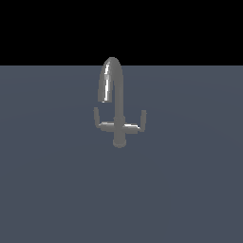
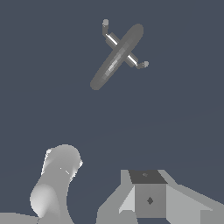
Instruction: Turn on the faucet by rotating a designated handle.
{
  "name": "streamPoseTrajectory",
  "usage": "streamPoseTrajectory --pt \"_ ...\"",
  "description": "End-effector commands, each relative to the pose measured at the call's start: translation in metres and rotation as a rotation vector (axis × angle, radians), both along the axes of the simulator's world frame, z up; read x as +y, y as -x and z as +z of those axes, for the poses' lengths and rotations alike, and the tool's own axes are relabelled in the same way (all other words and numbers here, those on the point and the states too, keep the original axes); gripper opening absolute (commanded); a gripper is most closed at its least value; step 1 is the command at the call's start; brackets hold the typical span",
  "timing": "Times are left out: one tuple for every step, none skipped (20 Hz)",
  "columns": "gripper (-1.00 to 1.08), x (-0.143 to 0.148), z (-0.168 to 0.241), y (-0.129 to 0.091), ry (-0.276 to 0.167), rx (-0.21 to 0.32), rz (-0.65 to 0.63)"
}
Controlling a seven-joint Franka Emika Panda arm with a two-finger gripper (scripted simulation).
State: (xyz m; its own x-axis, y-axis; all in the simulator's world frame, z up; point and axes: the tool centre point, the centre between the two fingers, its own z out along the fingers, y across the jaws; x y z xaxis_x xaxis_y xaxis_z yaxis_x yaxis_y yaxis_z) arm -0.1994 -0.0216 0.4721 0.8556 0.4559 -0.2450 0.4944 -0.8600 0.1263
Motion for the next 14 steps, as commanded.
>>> streamPoseTrajectory --pt "-1.00 -0.001 -0.004 -0.008 0.022 0.044 0.076" --pt "-1.00 -0.001 -0.005 -0.011 0.030 0.061 0.106" --pt "-1.00 -0.001 -0.007 -0.014 0.037 0.079 0.136" --pt "-1.00 -0.001 -0.009 -0.017 0.044 0.097 0.165" --pt "-1.00 -0.001 -0.010 -0.020 0.052 0.116 0.195" --pt "-1.00 -0.001 -0.012 -0.023 0.058 0.134 0.224" --pt "-1.00 -0.002 -0.014 -0.026 0.065 0.153 0.254" --pt "-1.00 -0.002 -0.015 -0.030 0.071 0.172 0.283" --pt "-1.00 -0.002 -0.017 -0.033 0.077 0.191 0.312" --pt "-1.00 -0.001 -0.019 -0.036 0.083 0.211 0.341" --pt "-1.00 -0.001 -0.021 -0.039 0.088 0.230 0.370" --pt "-1.00 -0.001 -0.022 -0.042 0.093 0.250 0.399" --pt "-1.00 -0.001 -0.024 -0.046 0.098 0.270 0.428" --pt "-1.00 -0.001 -0.026 -0.049 0.103 0.290 0.456"
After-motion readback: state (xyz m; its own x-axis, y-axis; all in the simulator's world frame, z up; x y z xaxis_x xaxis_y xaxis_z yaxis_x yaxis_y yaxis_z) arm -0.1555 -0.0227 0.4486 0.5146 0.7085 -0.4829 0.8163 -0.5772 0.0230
